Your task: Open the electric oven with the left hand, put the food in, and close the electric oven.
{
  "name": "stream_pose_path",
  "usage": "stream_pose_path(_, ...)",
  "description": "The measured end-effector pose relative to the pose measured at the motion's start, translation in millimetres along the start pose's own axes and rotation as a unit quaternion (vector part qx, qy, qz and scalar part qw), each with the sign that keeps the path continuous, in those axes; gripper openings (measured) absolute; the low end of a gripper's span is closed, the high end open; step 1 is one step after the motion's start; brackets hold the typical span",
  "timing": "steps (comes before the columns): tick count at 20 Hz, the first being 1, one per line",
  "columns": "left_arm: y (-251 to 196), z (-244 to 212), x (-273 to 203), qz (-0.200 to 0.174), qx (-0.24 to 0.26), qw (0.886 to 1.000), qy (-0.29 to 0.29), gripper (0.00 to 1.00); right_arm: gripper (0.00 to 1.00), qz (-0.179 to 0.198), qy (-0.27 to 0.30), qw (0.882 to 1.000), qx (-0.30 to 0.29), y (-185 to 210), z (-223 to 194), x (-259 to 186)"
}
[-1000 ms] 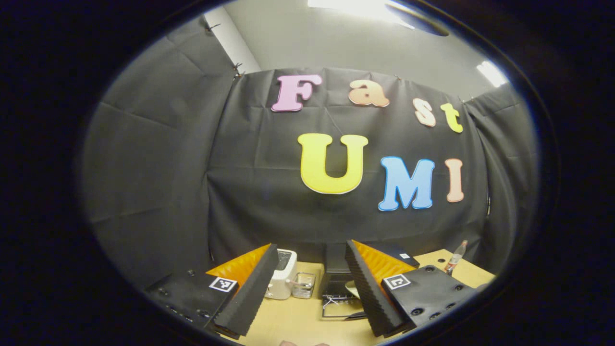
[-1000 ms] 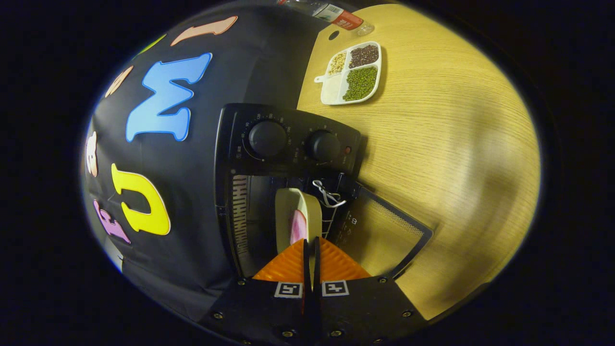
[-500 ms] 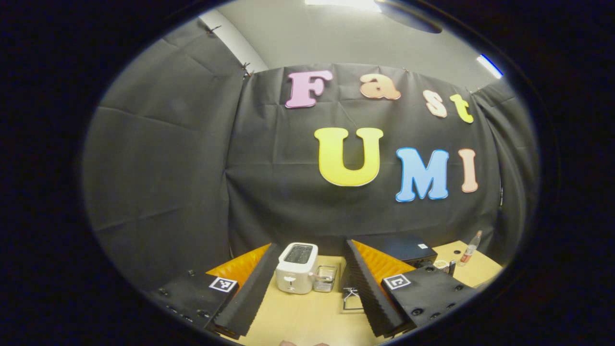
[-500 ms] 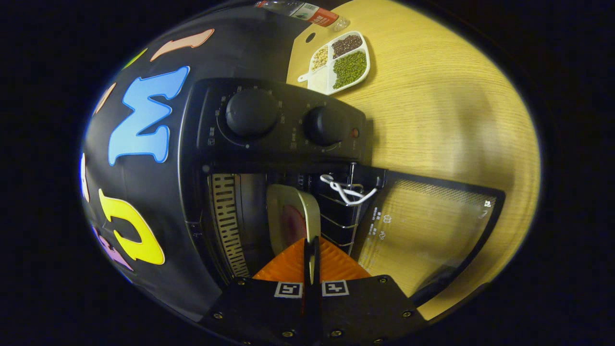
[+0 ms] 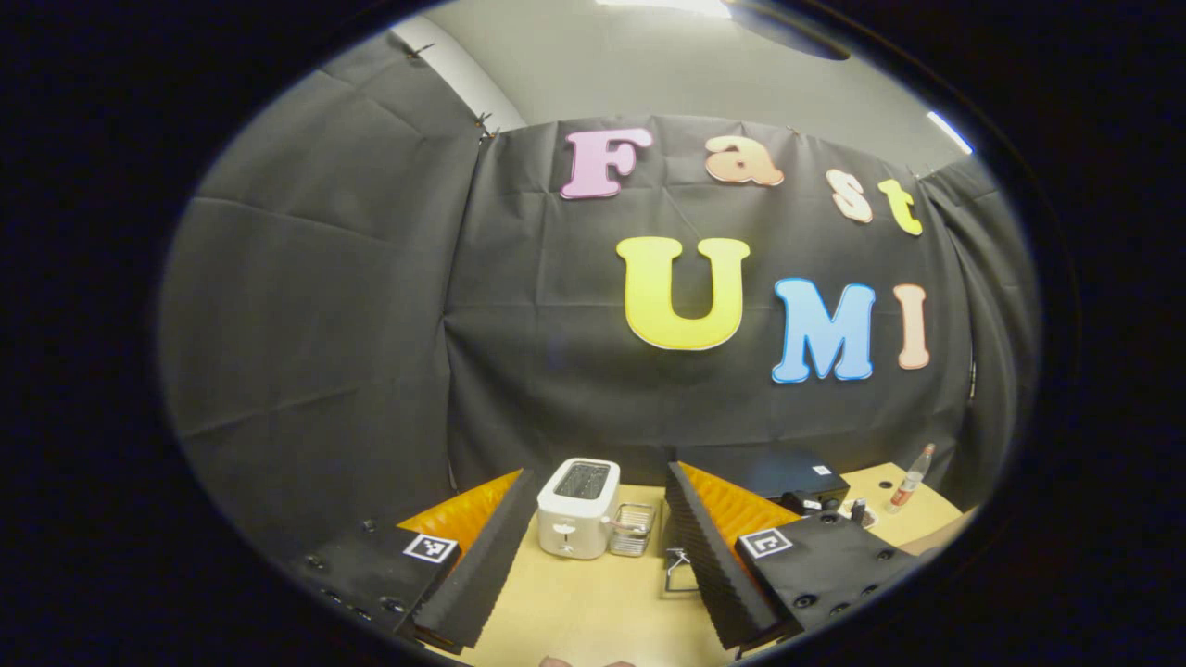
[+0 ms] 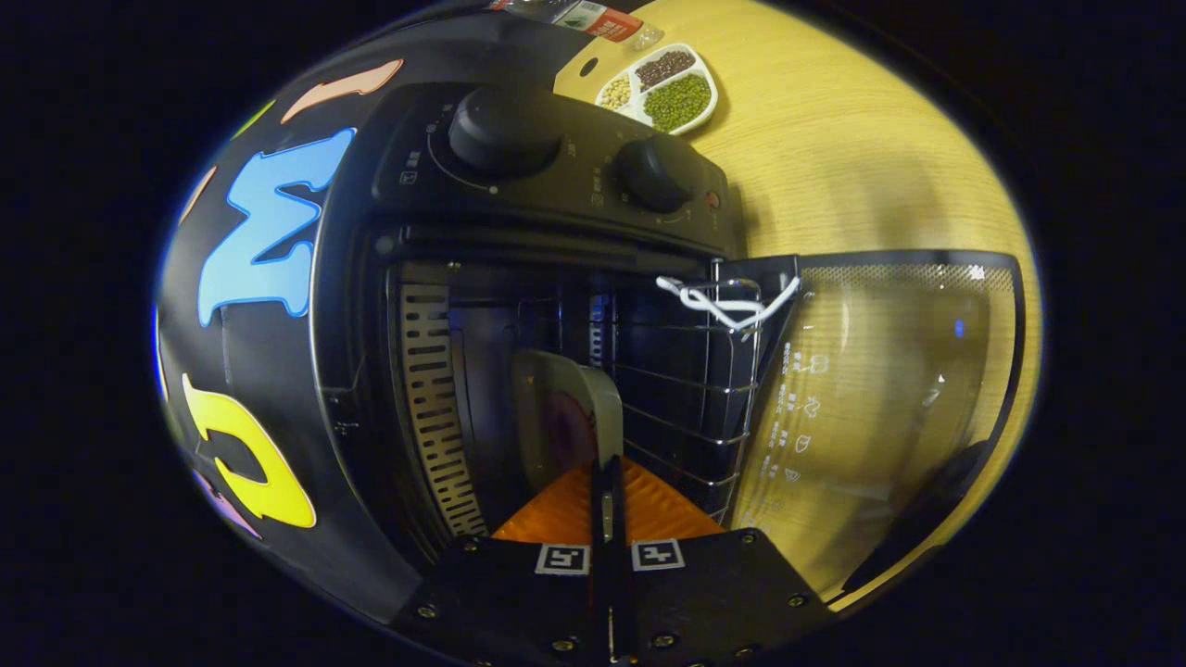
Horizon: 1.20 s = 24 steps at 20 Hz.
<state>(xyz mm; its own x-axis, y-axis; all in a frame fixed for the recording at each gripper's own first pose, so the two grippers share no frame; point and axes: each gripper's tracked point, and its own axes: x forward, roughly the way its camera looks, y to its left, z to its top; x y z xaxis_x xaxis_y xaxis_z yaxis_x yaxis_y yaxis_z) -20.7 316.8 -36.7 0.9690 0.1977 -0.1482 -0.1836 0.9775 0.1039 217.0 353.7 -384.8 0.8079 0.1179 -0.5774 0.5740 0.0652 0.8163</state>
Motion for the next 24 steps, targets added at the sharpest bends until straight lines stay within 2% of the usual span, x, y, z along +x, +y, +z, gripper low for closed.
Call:
stream_pose_path(1,-4,0,2,-0.003,0.001,1.000,-0.001,0.98,0.03,-0.002,0.004,1.000,-0.022,-1,0,-3)
stream_pose_path(2,-8,1,3,-0.006,0.001,1.000,-0.003,0.99,0.09,-0.006,0.010,0.999,-0.046,0,-2,-4)
stream_pose_path(4,-18,3,6,-0.015,-0.003,1.000,-0.005,0.98,0.16,-0.001,0.035,0.994,-0.100,0,-6,-15)
stream_pose_path(5,-26,2,8,-0.022,-0.004,1.000,-0.005,0.98,0.24,-0.007,0.045,0.989,-0.140,-4,-4,-23)
stream_pose_path(6,-32,2,10,-0.027,-0.005,1.000,-0.005,0.98,0.39,-0.016,0.053,0.981,-0.186,-10,-2,-32)
stream_pose_path(7,-39,-1,14,-0.033,-0.008,0.999,-0.004,0.98,0.43,-0.021,0.056,0.971,-0.231,-14,4,-41)
stream_pose_path(9,-55,-2,23,-0.045,-0.019,0.999,-0.004,0.99,0.44,-0.023,0.071,0.949,-0.307,-21,11,-63)
stream_pose_path(10,-63,-1,26,-0.051,-0.024,0.998,-0.003,0.99,0.62,-0.038,0.076,0.934,-0.346,-29,16,-76)
stream_pose_path(12,-80,-5,34,-0.062,-0.027,0.998,-0.002,0.99,0.64,-0.036,0.067,0.897,-0.436,-27,35,-107)
stream_pose_path(15,-107,-12,42,-0.077,-0.019,0.997,0.002,0.99,0.63,0.007,0.025,0.833,-0.553,0,62,-155)
stream_pose_path(16,-117,-13,44,-0.081,-0.016,0.997,0.001,0.99,0.63,0.026,0.009,0.814,-0.580,13,70,-170)
stream_pose_path(17,-128,-16,45,-0.086,-0.017,0.996,0.003,0.99,0.64,0.042,0.000,0.801,-0.598,26,74,-184)
stream_pose_path(20,-163,-18,47,-0.104,-0.021,0.994,0.006,0.99,0.63,0.087,-0.038,0.772,-0.628,64,103,-226)
stream_pose_path(21,-175,-17,46,-0.111,-0.020,0.994,0.004,0.91,0.63,0.104,-0.060,0.754,-0.646,80,117,-241)
stream_pose_path(22,-187,-16,46,-0.117,-0.018,0.993,0.001,0.95,0.63,0.112,-0.082,0.738,-0.661,93,132,-253)
stream_pose_path(23,-199,-16,46,-0.123,-0.016,0.992,0.000,0.91,0.63,0.124,-0.098,0.724,-0.671,110,145,-270)
stream_pose_path(24,-210,-15,46,-0.128,-0.015,0.992,-0.001,0.92,0.71,0.139,-0.112,0.720,-0.670,119,153,-288)
